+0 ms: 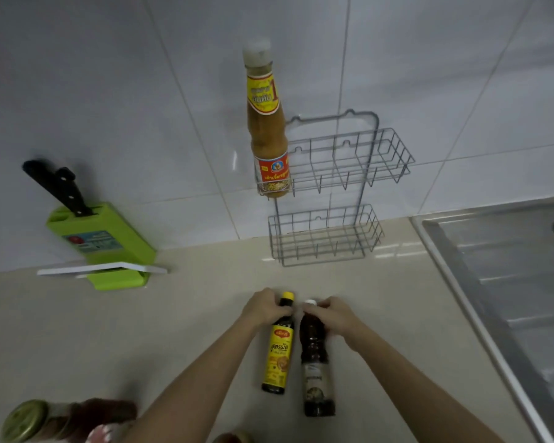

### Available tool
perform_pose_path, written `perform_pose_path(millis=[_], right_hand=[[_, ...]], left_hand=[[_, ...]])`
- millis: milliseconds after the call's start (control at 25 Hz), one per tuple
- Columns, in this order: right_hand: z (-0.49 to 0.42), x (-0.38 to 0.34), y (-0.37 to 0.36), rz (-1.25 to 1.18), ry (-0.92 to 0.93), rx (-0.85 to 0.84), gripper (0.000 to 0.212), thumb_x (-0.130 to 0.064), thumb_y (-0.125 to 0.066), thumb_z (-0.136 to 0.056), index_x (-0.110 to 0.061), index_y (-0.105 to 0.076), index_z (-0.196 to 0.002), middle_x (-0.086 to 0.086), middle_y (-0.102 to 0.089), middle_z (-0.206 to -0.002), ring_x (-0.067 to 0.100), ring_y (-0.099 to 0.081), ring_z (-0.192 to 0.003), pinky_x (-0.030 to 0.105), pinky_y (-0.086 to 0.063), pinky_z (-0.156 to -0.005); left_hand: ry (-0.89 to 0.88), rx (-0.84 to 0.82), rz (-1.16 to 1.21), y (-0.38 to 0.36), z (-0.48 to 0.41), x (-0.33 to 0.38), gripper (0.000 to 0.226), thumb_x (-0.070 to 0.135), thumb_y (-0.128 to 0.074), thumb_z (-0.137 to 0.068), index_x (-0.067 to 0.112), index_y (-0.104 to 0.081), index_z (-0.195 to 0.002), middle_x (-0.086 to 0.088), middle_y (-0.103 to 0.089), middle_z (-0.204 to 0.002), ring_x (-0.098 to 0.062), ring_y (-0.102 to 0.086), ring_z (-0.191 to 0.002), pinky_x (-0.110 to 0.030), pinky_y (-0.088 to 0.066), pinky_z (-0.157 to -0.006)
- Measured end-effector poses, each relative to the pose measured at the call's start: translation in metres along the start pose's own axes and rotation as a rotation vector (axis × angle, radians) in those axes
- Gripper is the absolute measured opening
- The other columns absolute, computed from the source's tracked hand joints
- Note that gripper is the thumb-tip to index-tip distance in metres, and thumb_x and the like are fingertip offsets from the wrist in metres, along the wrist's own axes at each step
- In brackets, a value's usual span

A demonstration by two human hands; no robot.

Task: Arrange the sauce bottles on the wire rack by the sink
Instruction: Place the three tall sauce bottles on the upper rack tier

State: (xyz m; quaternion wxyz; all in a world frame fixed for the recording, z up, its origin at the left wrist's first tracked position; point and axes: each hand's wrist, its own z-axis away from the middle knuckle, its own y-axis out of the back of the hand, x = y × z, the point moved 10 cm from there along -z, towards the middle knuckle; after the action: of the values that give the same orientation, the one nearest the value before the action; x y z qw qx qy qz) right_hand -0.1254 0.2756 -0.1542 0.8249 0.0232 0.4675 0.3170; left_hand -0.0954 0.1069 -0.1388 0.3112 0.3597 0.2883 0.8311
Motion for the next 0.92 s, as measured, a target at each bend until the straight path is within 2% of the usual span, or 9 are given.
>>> perform_pose_path(millis=[80, 160, 280, 360, 480, 600, 720, 800, 920], right_hand=[[-0.005, 0.009, -0.002, 0.036, 0.009, -0.006, 0.029, -0.036, -0.072, -0.079, -0.013, -0.06, -0.068, 0.001, -0.059, -0.065, 0.013, -0.057, -0.06, 0.024, -0.042, -0.054], [-0.01, 0.012, -0.007, 0.055, 0.025, -0.059, 0.027, -0.03, -0.069, -0.083, -0.012, -0.057, -0.066, -0.001, -0.054, -0.061, 0.01, -0.053, -0.056, 0.022, -0.039, -0.052], [-0.011, 0.015, -0.012, -0.013, -0.015, -0.105, 0.019, -0.027, -0.058, -0.089, -0.009, -0.054, -0.087, 0.0, -0.052, -0.073, 0.011, -0.051, -0.065, 0.023, -0.036, -0.055], [-0.008, 0.014, -0.019, -0.049, 0.003, -0.095, 0.026, -0.035, -0.055, -0.089, -0.01, -0.05, -0.093, 0.001, -0.052, -0.081, 0.017, -0.053, -0.077, 0.027, -0.037, -0.061], [-0.003, 0.015, -0.021, 0.097, 0.085, 0.019, 0.035, -0.035, -0.061, -0.085, -0.005, -0.052, -0.102, 0.006, -0.057, -0.092, 0.026, -0.059, -0.092, 0.033, -0.044, -0.069], [0.007, 0.013, -0.004, 0.061, 0.122, 0.072, 0.025, -0.033, -0.062, -0.086, -0.008, -0.062, -0.088, 0.007, -0.064, -0.085, 0.025, -0.063, -0.086, 0.036, -0.049, -0.074], [0.031, -0.023, 0.032, 0.01, 0.242, 0.102, 0.025, -0.03, -0.064, -0.088, -0.006, -0.064, -0.086, 0.004, -0.064, -0.076, 0.02, -0.063, -0.076, 0.032, -0.049, -0.068], [0.055, -0.066, 0.06, 0.019, 0.375, 0.153, 0.021, -0.027, -0.066, -0.087, -0.007, -0.065, -0.095, 0.004, -0.067, -0.083, 0.019, -0.064, -0.081, 0.033, -0.052, -0.074], [0.092, -0.139, 0.109, 0.042, 0.571, 0.324, 0.03, -0.028, -0.074, -0.08, -0.012, -0.065, -0.103, 0.003, -0.07, -0.092, 0.017, -0.066, -0.087, 0.036, -0.055, -0.08]], left_hand=[[-0.004, -0.021, 0.081, -0.006, 0.002, 0.006, 0.031, 0.028, -0.068, -0.074, 0.018, -0.046, -0.056, -0.007, -0.058, -0.074, -0.027, -0.061, -0.076, -0.03, -0.038, -0.061], [-0.005, -0.019, 0.133, -0.005, 0.005, 0.008, 0.031, 0.024, -0.065, -0.078, 0.019, -0.046, -0.055, -0.006, -0.057, -0.071, -0.021, -0.056, -0.071, -0.028, -0.037, -0.054], [-0.022, -0.008, 0.177, 0.0, 0.013, 0.009, 0.034, 0.024, -0.062, -0.085, 0.02, -0.043, -0.057, 0.001, -0.05, -0.062, -0.016, -0.05, -0.065, -0.026, -0.034, -0.051], [-0.034, 0.007, 0.19, 0.005, 0.016, 0.009, 0.031, 0.025, -0.063, -0.084, 0.018, -0.044, -0.06, -0.003, -0.055, -0.069, -0.023, -0.056, -0.074, -0.029, -0.037, -0.059], [-0.076, 0.053, 0.179, 0.017, 0.029, 0.012, 0.022, 0.029, -0.064, -0.083, 0.014, -0.051, -0.076, -0.018, -0.067, -0.093, -0.032, -0.065, -0.096, -0.033, -0.045, -0.072], [-0.176, 0.131, 0.149, 0.041, 0.054, 0.024, 0.026, 0.033, -0.059, -0.091, 0.008, -0.054, -0.092, -0.02, -0.067, -0.107, -0.033, -0.062, -0.101, -0.033, -0.043, -0.074], [-0.253, 0.202, 0.133, 0.074, 0.076, 0.038, 0.032, 0.032, -0.057, -0.093, 0.002, -0.056, -0.104, -0.019, -0.065, -0.109, -0.032, -0.062, -0.097, -0.037, -0.047, -0.076], [-0.306, 0.223, 0.111, 0.097, 0.091, 0.054, 0.032, 0.032, -0.057, -0.092, 0.002, -0.056, -0.105, -0.019, -0.066, -0.108, -0.033, -0.063, -0.094, -0.038, -0.047, -0.07], [-0.381, 0.249, 0.024, 0.139, 0.114, 0.092, 0.031, 0.032, -0.059, -0.091, 0.004, -0.056, -0.104, -0.018, -0.067, -0.103, -0.034, -0.067, -0.086, -0.043, -0.055, -0.067]])
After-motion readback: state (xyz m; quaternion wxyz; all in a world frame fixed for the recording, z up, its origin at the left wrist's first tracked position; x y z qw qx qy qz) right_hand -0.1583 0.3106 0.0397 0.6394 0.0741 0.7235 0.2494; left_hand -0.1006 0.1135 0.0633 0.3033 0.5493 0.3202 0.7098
